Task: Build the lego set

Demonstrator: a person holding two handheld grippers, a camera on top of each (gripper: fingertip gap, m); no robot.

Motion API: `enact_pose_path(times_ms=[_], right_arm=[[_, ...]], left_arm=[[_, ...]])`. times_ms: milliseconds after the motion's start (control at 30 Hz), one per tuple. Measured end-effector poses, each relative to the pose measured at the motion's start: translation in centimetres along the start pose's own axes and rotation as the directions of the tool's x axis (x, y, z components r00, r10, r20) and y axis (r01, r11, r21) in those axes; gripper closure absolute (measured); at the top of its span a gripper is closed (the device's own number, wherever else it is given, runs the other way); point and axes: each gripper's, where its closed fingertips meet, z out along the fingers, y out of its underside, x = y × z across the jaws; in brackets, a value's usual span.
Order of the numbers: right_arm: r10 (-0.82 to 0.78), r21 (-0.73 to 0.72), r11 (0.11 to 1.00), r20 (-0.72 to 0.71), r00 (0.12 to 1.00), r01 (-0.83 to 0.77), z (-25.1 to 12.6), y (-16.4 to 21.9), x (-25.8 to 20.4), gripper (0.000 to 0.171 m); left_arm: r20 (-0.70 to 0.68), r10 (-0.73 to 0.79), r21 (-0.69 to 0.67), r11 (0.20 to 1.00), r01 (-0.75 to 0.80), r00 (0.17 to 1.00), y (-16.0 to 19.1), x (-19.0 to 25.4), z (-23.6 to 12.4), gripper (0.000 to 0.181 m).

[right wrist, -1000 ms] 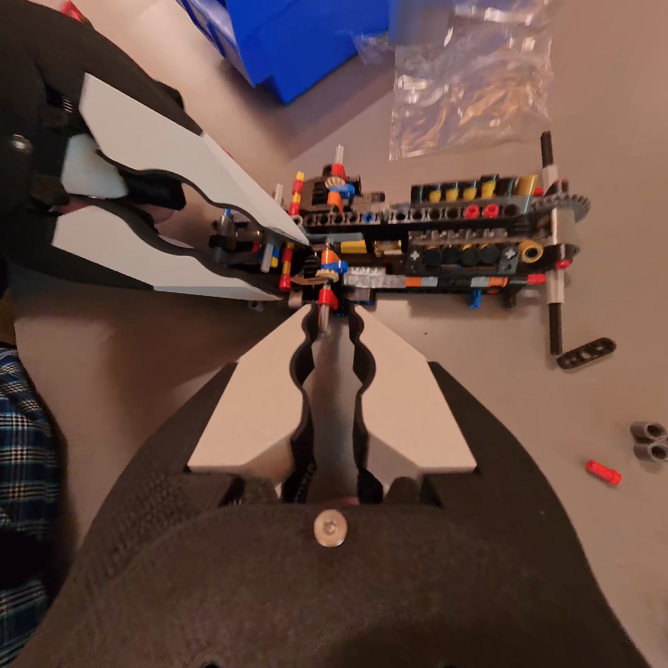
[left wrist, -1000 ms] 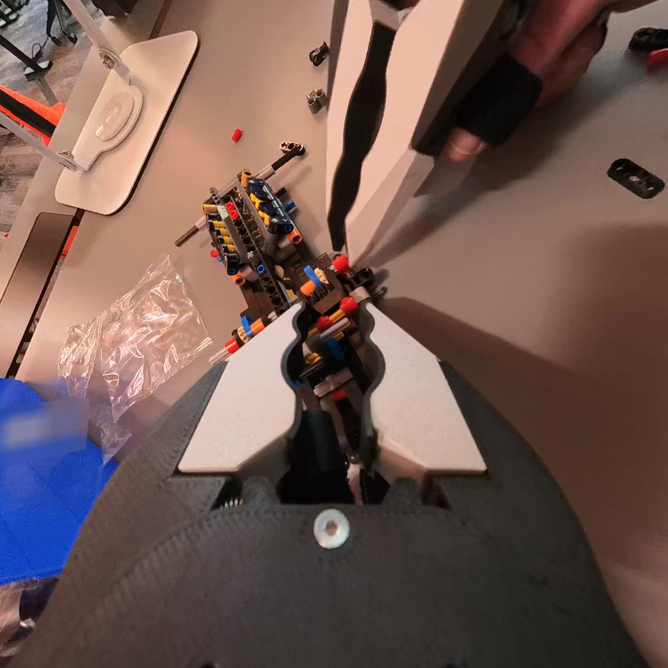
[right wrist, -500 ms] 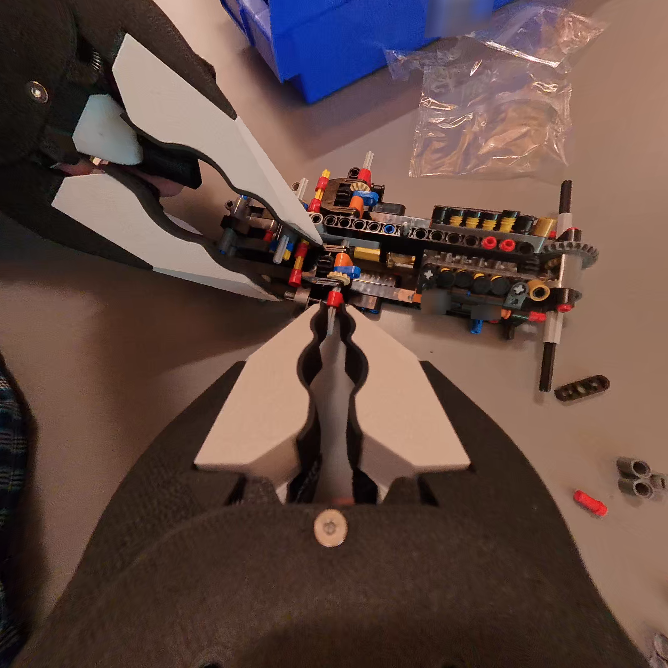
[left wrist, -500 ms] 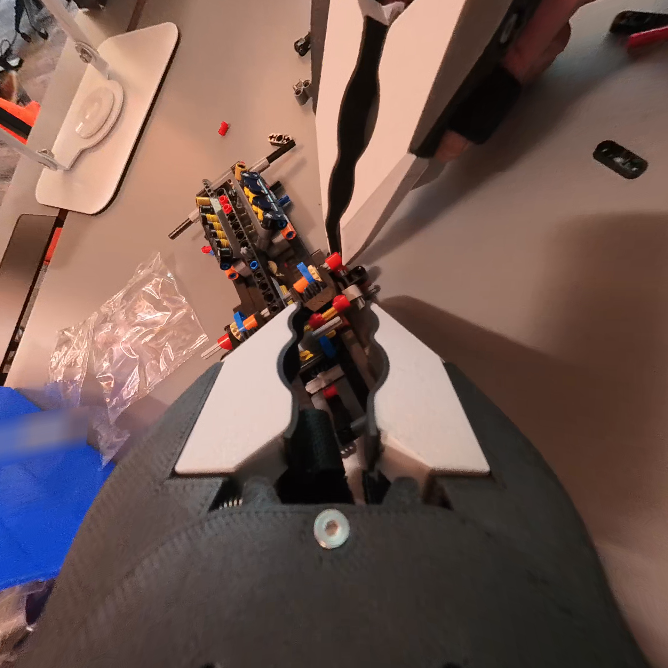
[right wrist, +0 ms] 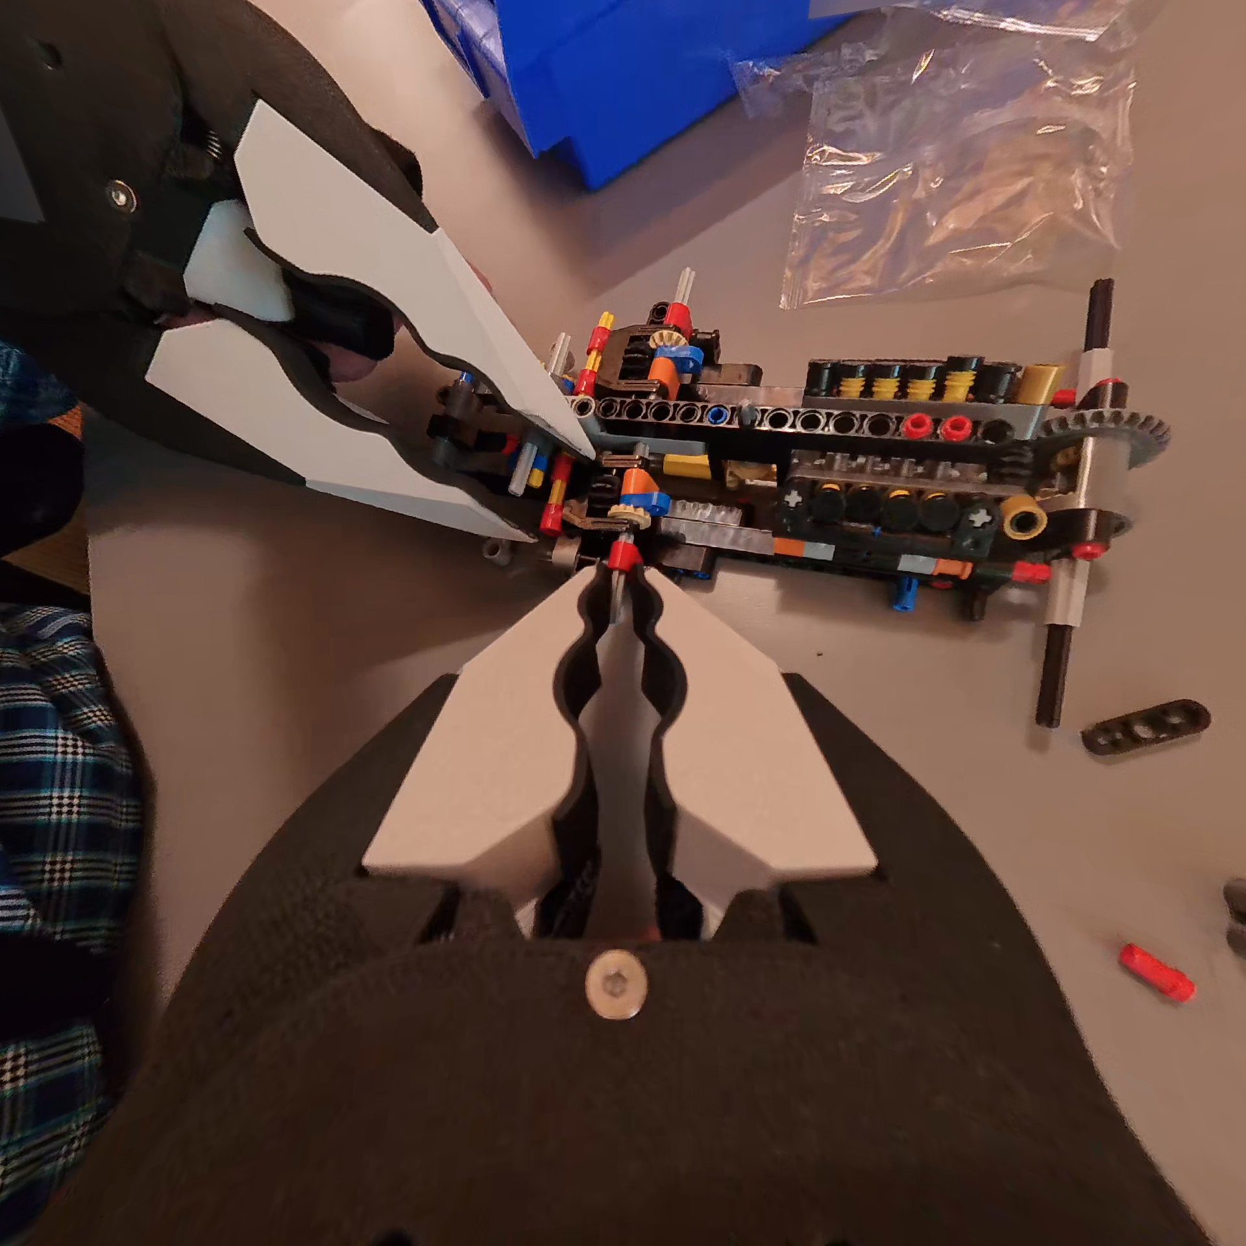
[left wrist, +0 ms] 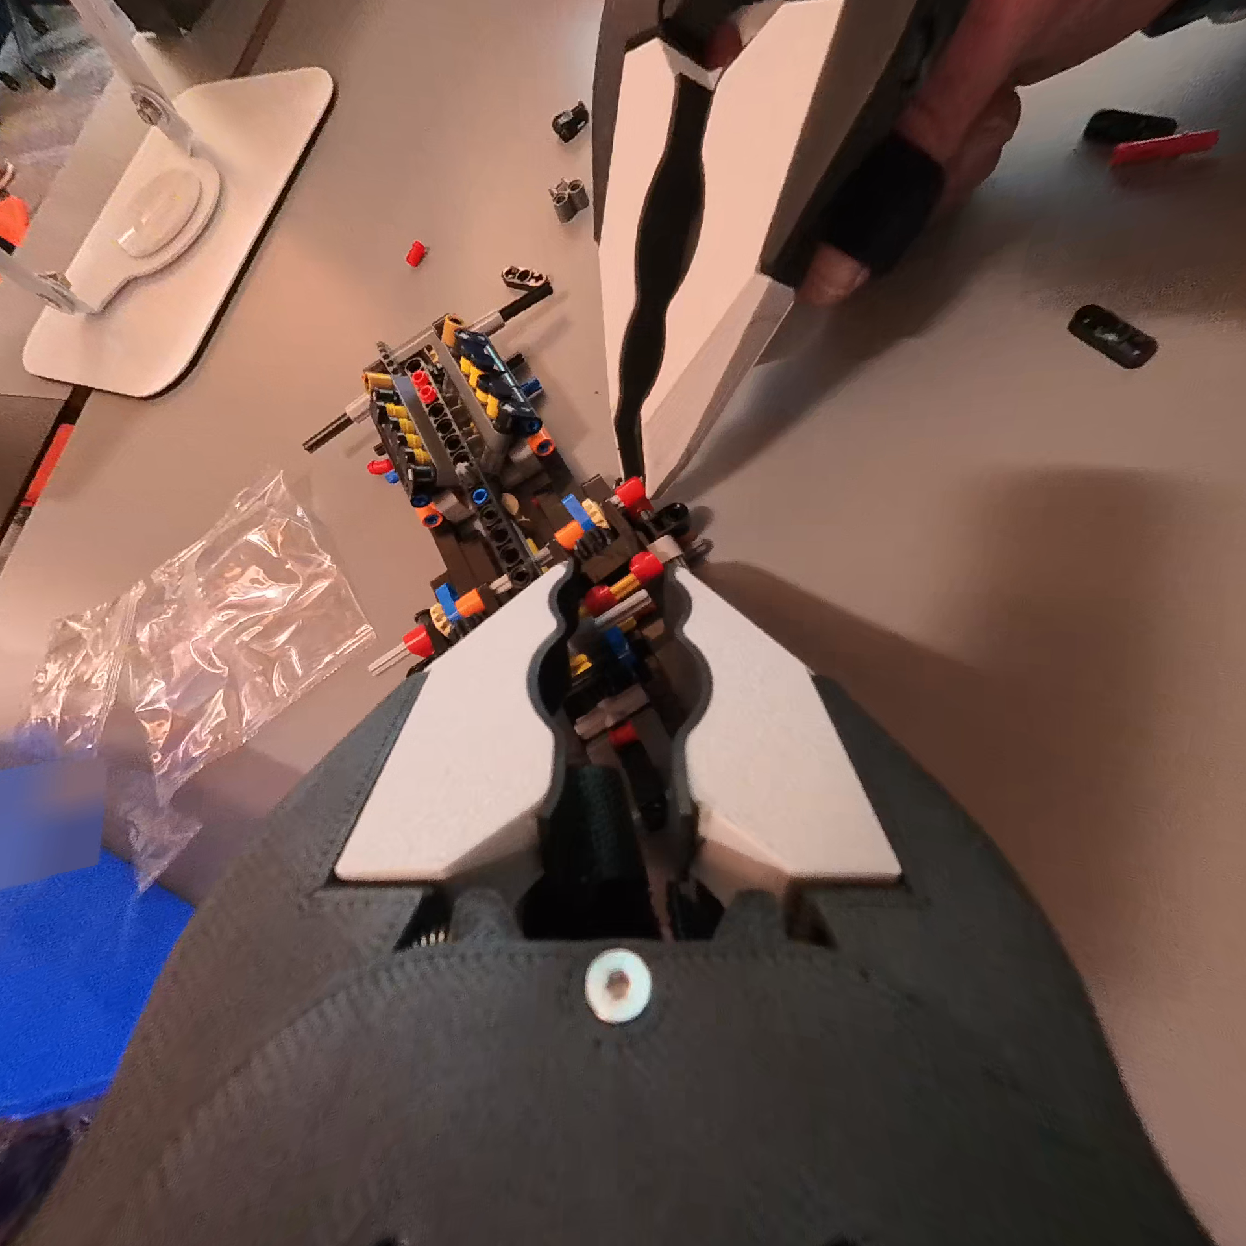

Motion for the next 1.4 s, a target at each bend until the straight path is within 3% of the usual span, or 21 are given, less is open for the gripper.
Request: enact_pose_path(times_ms=[267,833,1400], right_arm=[[-0.003,-0.002,1.000,0.008,1.000,0.003,0.06,-0.01,-0.03,0.168],[-0.064,-0.017,0.998,-0.005,0.998,0.064,0.09,0.08,-0.11,0.167],[0.004,-0.036,0.999,0.044,0.999,-0.002,0.17,0.10,-0.14,0.167]], left_arm=[[-0.028,0.045,0.006,0.999,-0.044,0.999,0.17,0.57,-0.13,0.146],[0.032,0.093,-0.017,0.996,-0.092,0.995,0.14,0.37,0.06,0.154],[0.049,0.072,0.001,0.997,-0.072,0.996,0.04,0.52,0.17,0.159]])
